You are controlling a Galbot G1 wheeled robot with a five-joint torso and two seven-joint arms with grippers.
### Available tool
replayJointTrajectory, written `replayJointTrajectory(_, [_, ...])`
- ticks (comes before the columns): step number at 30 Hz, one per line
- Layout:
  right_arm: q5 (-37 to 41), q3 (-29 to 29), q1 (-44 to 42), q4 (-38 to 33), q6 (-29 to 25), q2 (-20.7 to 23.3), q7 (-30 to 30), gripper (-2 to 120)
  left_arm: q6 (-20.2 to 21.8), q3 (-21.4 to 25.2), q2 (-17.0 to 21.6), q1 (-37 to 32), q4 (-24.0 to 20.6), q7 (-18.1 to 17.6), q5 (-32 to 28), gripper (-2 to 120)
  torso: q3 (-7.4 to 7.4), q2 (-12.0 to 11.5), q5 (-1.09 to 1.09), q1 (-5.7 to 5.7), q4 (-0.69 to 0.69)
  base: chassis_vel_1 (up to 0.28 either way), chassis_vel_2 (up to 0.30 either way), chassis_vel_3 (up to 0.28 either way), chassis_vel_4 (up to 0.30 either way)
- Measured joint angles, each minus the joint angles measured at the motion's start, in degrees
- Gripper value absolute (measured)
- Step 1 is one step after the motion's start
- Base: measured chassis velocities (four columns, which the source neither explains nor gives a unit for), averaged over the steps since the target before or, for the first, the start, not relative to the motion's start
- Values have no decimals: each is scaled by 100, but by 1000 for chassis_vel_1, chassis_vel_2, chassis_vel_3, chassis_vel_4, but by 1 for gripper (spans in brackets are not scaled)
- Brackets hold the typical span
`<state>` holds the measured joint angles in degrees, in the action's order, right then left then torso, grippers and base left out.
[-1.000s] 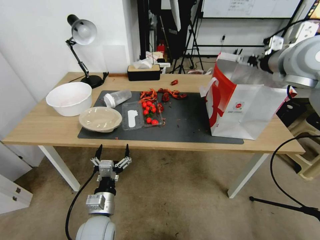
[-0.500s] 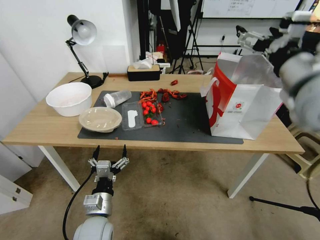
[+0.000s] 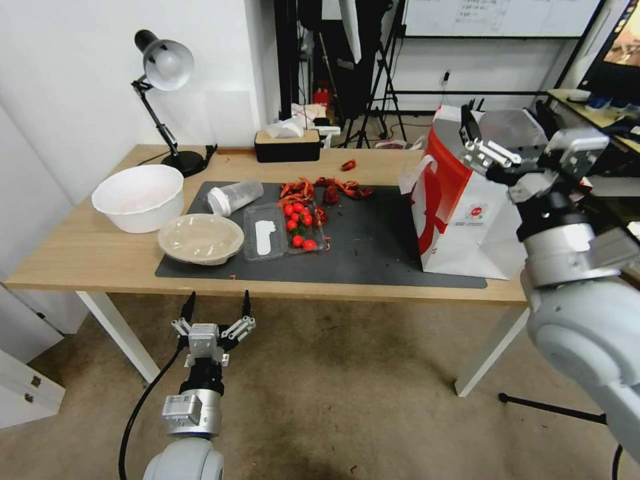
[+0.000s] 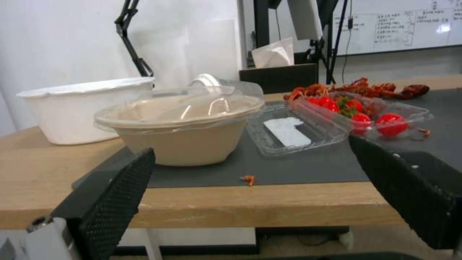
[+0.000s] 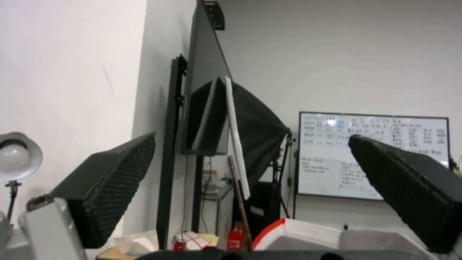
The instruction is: Pick up the trash from the table and place it into the takeout bag.
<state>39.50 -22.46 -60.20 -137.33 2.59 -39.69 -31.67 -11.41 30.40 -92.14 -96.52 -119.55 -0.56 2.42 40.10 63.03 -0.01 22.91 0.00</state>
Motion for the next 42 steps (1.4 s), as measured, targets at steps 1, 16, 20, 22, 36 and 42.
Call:
replayJointTrajectory(1, [0, 0, 0, 0, 0, 0, 0, 100, 0, 0, 0, 0, 0, 0, 0, 100, 0, 0, 0, 0, 0, 0, 0, 0, 0])
replayJointTrajectory(16, [-2888, 74, -1708, 678, -992, -1480, 276, 100, -25, -18, 0, 10, 67, -5, 54, 100, 0, -1, 0, 0, 0, 0, 0, 0, 0])
replayJointTrajectory(20, [-3169, 178, -1813, 806, -1036, -1717, 248, 100, -27, -21, 0, 28, 101, -4, 58, 100, 0, -1, 1, 1, 0, 0, 0, 0, 0])
replayJointTrajectory(22, [-2866, 263, -1859, 744, -992, -1765, 296, 100, -28, -21, 0, 36, 122, -4, 59, 100, 0, -1, 1, 1, 0, 0, 0, 0, 0])
replayJointTrajectory(36, [-2316, 383, -2044, 1144, -910, -1869, 914, 100, -57, -19, 0, 46, 181, -4, 59, 100, 0, -1, 1, 1, 0, 0, 0, 0, 0])
replayJointTrajectory(42, [-2376, 482, -2242, 1450, -1298, -2004, 1543, 100, -63, -14, 0, 46, 199, -5, 62, 100, 0, -1, 1, 1, 0, 0, 0, 0, 0])
